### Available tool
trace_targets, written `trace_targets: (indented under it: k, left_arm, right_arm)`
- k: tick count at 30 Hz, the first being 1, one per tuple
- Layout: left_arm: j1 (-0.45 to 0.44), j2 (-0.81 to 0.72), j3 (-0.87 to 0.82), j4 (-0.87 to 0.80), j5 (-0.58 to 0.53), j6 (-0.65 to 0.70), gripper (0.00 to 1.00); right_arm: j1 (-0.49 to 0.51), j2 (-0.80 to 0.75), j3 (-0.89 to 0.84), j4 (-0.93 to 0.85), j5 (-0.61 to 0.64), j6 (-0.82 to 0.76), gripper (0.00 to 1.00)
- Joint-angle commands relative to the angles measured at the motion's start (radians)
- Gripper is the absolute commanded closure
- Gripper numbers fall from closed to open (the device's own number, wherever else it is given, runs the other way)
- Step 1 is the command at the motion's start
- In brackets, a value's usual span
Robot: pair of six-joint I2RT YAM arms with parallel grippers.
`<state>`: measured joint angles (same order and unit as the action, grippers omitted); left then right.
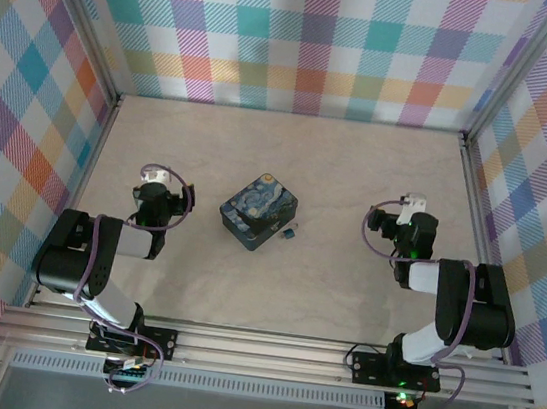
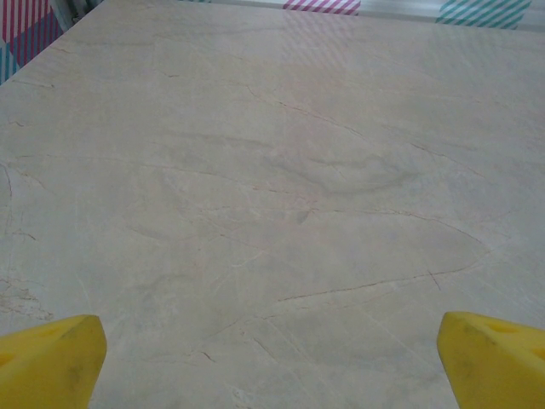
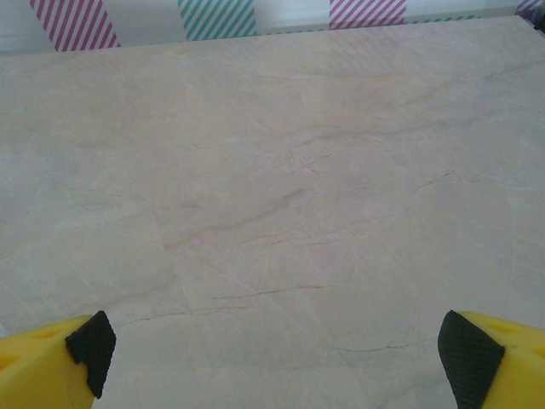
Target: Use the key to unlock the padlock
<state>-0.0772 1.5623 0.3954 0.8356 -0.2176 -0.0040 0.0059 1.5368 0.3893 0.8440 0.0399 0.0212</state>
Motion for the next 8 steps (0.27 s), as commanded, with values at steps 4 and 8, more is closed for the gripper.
trace_targets:
  k: [4, 8]
  left_arm:
    - [-0.007, -0.001, 0.011, -0.004, 0.008, 0.004, 0.0]
    - [-0.006, -0.001, 0.011, -0.004, 0.01, 0.004, 0.0]
  right_arm:
    - [0.001, 0.0, 0.016, -0.003, -0.013, 0.003, 0.0]
    - [0.002, -0.003, 0.013, 0.003, -0.013, 0.003, 0.0]
